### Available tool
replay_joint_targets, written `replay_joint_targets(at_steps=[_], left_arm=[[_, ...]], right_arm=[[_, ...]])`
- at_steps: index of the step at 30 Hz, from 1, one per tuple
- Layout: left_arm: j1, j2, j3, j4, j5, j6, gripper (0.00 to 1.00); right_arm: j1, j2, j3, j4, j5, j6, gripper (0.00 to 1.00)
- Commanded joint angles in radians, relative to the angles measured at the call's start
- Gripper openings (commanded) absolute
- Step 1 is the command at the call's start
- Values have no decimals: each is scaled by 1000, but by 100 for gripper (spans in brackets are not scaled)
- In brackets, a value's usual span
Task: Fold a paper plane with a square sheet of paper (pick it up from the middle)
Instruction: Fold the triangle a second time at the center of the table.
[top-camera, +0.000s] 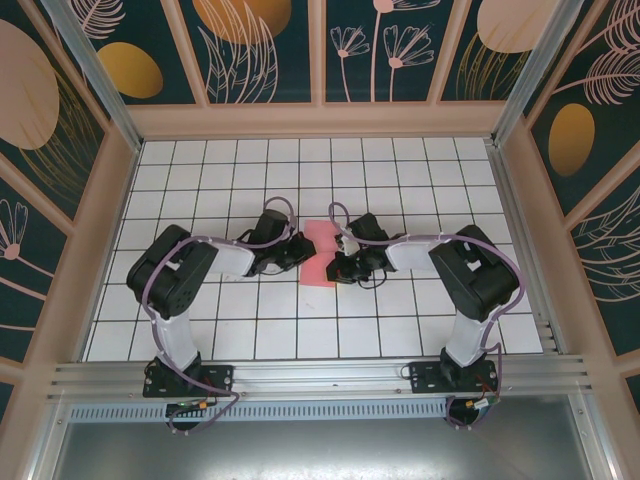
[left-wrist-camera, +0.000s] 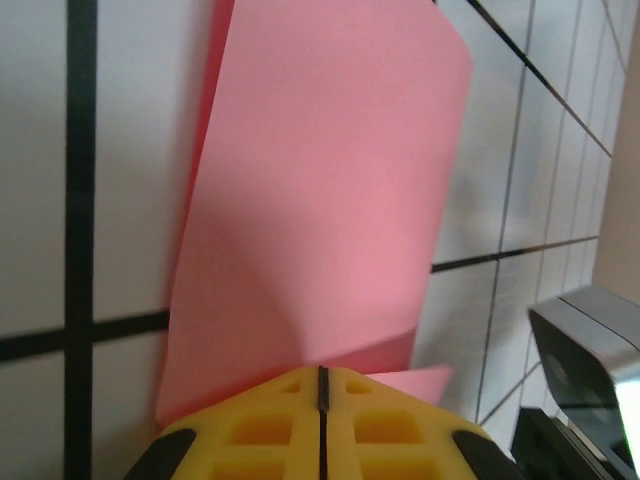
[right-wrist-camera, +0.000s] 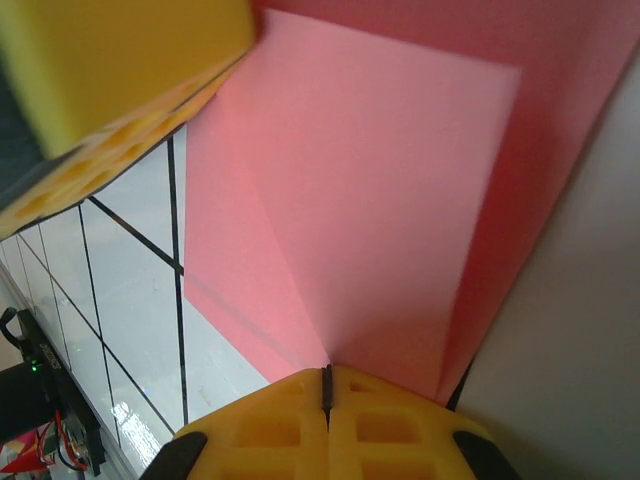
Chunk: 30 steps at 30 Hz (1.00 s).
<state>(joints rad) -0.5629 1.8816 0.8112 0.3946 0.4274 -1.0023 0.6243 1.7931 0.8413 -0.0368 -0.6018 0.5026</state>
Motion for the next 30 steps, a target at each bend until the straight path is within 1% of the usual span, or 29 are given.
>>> replay_joint_targets(at_steps=[1,5,7,11,14,19,21,25,30], left_arm=[[7,37,41,-49,-48,12,6],[6,34,4,-50,-60,14,6],[5,36,-9,-36,-52,8,6],[6,40,-10,-30,-47,4,6],[5,42,-6,-31,-46,3,6],[5,40,-12,-29,-50,-4,5],[7,43,-12,-30,-49,-3,5],[6,43,-12,-36,-57,-6,5],[5,43,-16,-51,-68,-6,4]], right_arm=[[-11,-19,18,-107,42,-3,0],[-10,-66,45,-48,-7,65,1],[-3,-61,72,-23,-34,91,2],[12,1,137,-39,-11,104,2],[12,64,165,-60,34,111,2],[15,108,129,-38,37,123,2],[16,113,107,-34,39,118,2],[9,114,99,-86,95,102,2],[12,41,131,-81,43,88,3]])
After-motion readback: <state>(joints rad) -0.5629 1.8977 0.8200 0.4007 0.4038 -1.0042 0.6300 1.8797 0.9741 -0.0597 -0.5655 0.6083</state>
